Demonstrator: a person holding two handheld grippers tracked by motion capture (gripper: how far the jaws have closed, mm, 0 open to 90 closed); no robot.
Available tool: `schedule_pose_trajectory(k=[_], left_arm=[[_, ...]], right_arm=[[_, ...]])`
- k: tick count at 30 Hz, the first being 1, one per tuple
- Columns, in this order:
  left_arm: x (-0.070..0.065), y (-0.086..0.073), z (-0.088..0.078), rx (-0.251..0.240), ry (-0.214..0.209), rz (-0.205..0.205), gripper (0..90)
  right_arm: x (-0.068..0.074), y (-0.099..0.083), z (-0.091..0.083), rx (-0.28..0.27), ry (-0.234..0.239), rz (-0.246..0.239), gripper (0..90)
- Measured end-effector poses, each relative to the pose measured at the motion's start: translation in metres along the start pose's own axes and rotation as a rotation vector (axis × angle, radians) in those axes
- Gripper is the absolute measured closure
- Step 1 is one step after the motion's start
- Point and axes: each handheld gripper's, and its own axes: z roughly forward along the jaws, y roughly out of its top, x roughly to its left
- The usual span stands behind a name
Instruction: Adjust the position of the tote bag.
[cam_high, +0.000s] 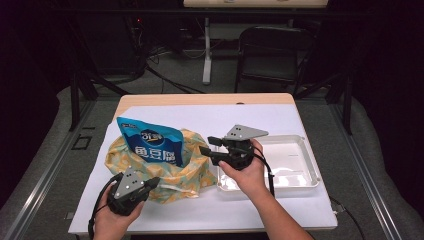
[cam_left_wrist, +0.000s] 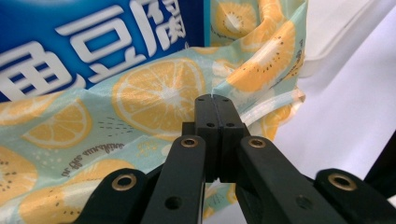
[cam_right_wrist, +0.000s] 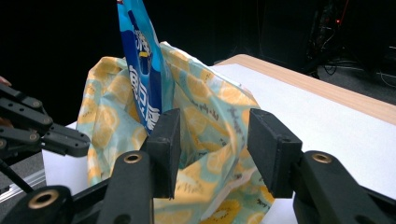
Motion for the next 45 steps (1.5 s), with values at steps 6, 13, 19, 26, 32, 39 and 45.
schedule_pose_trajectory(k=[6,13,19,26,32,39,45], left_arm=[[0.0,-0.007,0.002,-0.003,-0.012,-0.016,90.0],[-0.001,-0.008,0.005,-0.023,-0.024,-0.025,90.0],[-0.002,-0.009,0.008,-0.026,-0.033,-0.028,90.0],[-0.002,-0.011,0.011,-0.017,-0.038,-0.029,90.0],[-0.003,-0.014,0.015,0.002,-0.045,-0.023,90.0],[-0.002,-0.02,0.021,0.021,-0.053,-0.036,90.0],[0.0,-0.026,0.023,0.036,-0.052,-0.048,90.0]], right_arm=[[0.002,0.008,0.009,0.013,-0.005,-0.042,52.8],[-0.005,0.012,0.034,0.09,-0.007,-0.078,56.9],[-0.011,0.019,0.05,0.145,0.028,-0.082,75.7],[-0.017,0.026,0.058,0.152,0.029,-0.066,90.0],[-0.028,0.023,0.068,0.164,-0.003,-0.034,90.0],[-0.036,0.018,0.079,0.187,-0.03,-0.002,90.0],[-0.041,0.01,0.088,0.226,-0.045,-0.001,90.0]])
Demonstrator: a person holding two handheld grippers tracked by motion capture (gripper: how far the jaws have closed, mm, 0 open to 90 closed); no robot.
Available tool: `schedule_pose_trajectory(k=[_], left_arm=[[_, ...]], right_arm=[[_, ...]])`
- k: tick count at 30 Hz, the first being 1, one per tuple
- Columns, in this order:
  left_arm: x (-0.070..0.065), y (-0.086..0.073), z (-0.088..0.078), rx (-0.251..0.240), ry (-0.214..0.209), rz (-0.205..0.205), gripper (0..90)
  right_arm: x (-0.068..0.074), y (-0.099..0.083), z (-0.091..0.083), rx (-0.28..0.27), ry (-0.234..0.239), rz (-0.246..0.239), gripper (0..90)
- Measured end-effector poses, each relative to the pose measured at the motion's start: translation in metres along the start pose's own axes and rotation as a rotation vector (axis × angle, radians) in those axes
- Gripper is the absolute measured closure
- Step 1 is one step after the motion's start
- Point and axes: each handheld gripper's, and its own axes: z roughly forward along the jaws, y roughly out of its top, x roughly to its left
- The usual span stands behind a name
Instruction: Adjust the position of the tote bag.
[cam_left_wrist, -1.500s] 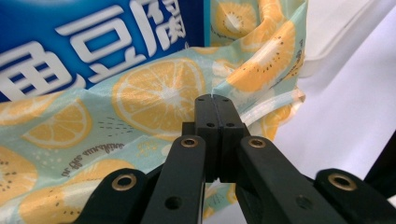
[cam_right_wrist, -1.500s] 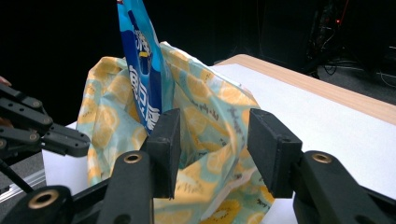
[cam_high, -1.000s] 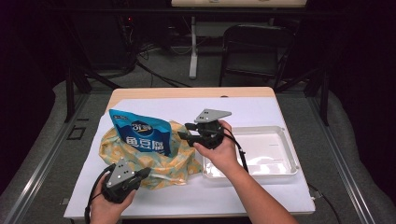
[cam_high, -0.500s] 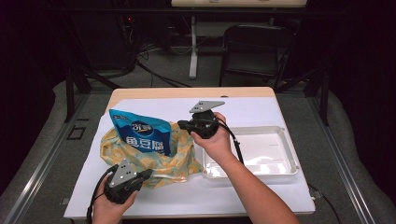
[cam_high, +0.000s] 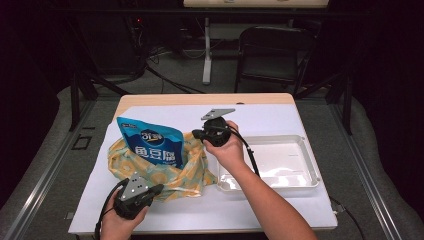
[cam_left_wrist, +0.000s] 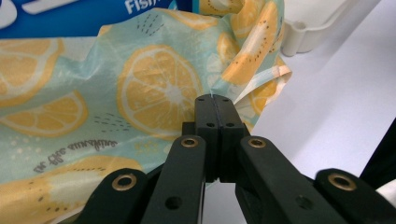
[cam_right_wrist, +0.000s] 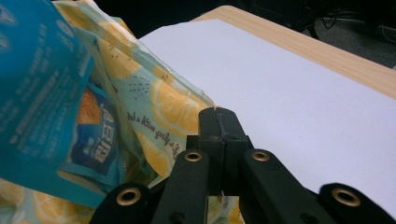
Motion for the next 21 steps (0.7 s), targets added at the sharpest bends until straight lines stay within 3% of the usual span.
schedule_pose_trajectory(k=[8,21], left_arm=[[-0.001,-0.005,0.0,0.024,-0.004,0.003,90.0],[0.004,-0.015,0.016,0.088,-0.026,-0.015,90.0]], right_arm=[[-0.005,-0.011,0.008,0.022,-0.007,0.024,90.0],[-0.006,-0.033,0.019,0.053,-0.021,0.037,90.0]])
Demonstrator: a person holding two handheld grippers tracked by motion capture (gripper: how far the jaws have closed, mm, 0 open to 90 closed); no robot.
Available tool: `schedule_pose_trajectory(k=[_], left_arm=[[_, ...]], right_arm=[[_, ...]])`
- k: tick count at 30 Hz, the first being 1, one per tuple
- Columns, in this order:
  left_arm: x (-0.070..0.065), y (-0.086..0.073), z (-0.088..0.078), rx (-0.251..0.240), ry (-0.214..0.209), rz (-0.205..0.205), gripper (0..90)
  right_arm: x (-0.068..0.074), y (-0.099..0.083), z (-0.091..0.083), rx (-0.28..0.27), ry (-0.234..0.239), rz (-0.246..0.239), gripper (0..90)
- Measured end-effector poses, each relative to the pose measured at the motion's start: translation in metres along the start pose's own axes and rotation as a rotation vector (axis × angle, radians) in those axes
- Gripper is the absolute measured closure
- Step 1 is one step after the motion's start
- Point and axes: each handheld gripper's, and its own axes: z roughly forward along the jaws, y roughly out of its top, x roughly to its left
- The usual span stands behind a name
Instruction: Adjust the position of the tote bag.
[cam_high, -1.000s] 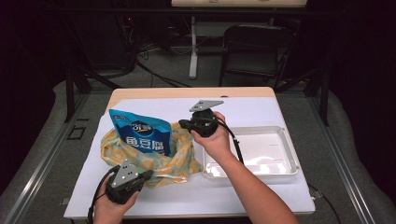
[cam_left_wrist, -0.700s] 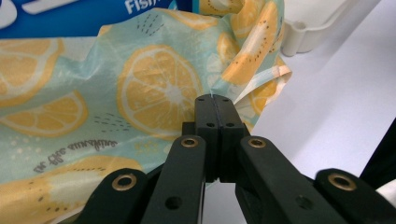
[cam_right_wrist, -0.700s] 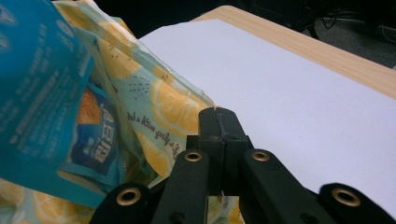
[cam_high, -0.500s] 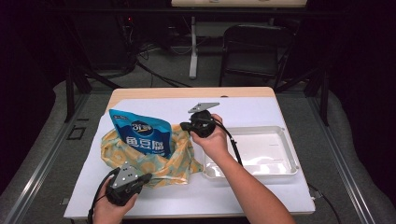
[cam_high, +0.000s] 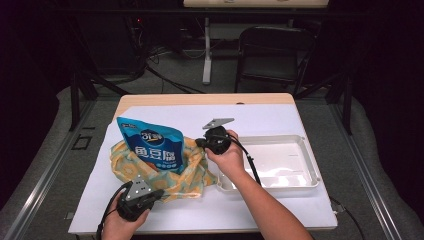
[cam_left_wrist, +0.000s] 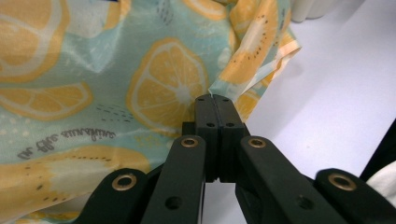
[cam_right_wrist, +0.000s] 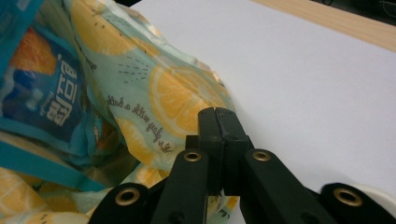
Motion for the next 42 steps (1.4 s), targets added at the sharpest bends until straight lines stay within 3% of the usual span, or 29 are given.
schedule_pose_trajectory(k=[12,25,33,42], left_arm=[[0.004,-0.003,0.006,0.019,-0.002,-0.01,90.0],[0.004,-0.005,0.009,0.036,-0.001,-0.015,90.0],[0.005,-0.006,0.009,0.045,0.0,-0.014,90.0],[0.006,-0.007,0.009,0.055,0.007,-0.02,90.0]], right_arm=[[0.002,-0.015,0.0,0.008,0.002,-0.002,89.1],[0.0,-0.02,0.0,0.035,-0.023,-0.02,88.2],[-0.001,-0.025,-0.001,0.032,-0.033,-0.025,88.1],[-0.003,-0.027,-0.003,0.005,-0.033,-0.001,88.0]])
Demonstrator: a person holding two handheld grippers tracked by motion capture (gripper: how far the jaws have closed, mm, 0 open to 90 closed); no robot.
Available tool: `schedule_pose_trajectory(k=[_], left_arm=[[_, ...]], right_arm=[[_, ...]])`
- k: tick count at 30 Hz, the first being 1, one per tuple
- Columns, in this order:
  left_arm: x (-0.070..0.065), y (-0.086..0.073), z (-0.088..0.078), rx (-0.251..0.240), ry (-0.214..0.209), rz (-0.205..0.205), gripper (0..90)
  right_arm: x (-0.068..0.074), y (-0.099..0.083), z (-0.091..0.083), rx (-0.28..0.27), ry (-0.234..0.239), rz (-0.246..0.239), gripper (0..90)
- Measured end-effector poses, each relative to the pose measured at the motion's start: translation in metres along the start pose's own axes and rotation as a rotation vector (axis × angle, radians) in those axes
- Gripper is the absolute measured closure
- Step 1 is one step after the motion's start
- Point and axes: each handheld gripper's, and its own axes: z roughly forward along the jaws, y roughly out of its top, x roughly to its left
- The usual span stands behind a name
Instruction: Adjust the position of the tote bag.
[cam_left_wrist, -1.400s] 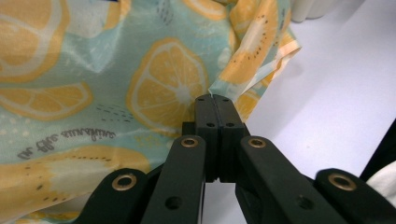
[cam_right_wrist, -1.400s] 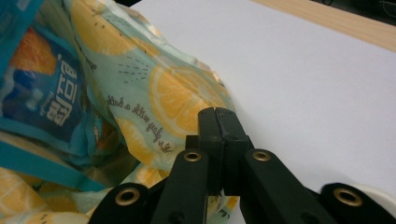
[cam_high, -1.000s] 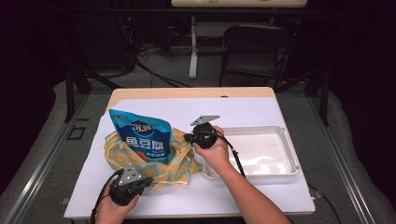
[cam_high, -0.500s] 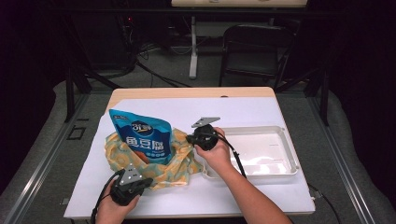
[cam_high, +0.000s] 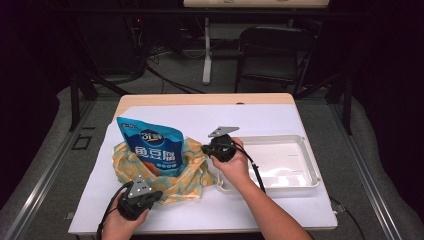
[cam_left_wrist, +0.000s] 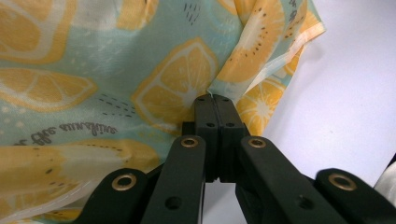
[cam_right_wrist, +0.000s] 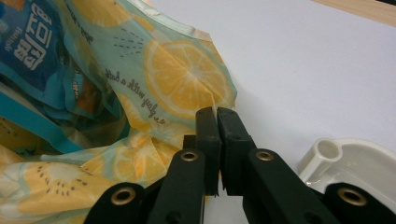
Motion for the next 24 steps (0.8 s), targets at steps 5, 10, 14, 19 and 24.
schedule_pose_trajectory(k=[5,10,14,19,24], left_arm=[[0.0,0.0,-0.002,-0.016,-0.002,-0.006,90.0],[0.0,0.0,-0.006,-0.046,-0.001,-0.011,86.7],[0.0,0.001,-0.009,-0.063,-0.004,-0.012,82.5],[0.001,0.001,-0.01,-0.076,-0.007,-0.016,75.4],[0.002,0.002,-0.015,-0.107,-0.009,-0.033,68.3]], right_arm=[[0.003,-0.001,0.0,-0.006,0.016,0.002,84.6],[0.007,0.0,-0.004,-0.025,0.033,-0.002,78.7],[0.011,0.0,-0.009,-0.046,0.038,-0.004,73.8],[0.015,0.001,-0.015,-0.066,0.049,-0.016,65.5],[0.021,0.002,-0.021,-0.09,0.059,-0.038,58.4]])
